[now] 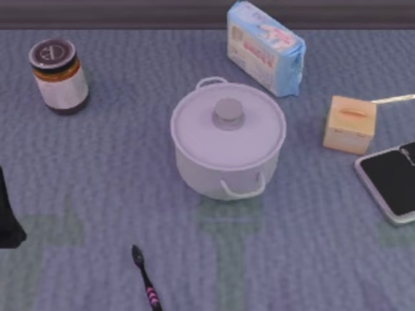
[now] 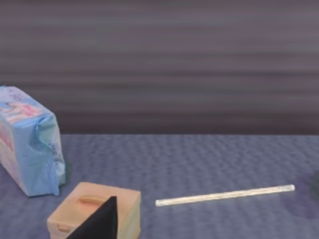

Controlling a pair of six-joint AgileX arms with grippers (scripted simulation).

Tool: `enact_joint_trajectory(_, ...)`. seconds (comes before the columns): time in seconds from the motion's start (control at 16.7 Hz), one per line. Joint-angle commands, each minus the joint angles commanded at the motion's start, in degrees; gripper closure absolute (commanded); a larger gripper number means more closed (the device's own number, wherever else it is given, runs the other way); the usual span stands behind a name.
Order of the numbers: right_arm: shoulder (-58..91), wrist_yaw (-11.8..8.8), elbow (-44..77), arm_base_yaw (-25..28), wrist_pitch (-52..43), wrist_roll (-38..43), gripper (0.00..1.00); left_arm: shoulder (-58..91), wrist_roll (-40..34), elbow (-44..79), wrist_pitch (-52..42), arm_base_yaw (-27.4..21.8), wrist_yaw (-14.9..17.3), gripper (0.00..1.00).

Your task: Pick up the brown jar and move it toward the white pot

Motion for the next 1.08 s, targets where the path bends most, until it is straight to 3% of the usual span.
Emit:
enact_joint_trajectory(0.3,0.0,0.0,0.0,0.0,0.0,0.0,0.0,2.97,0.48,1.76,-2.0,-0.22,0.53,0.0)
enact_joint_trajectory(0.54,0.0,0.0,0.0,0.0,0.0,0.0,0.0,14.25,2.42,9.45,-9.11,-0.89,2.3,0.0)
enact_joint_trajectory(1.08,0.0,0.0,0.0,0.0,0.0,0.0,0.0,55.53,10.85,48.19,-31.15,-2.1,7.24,0.0)
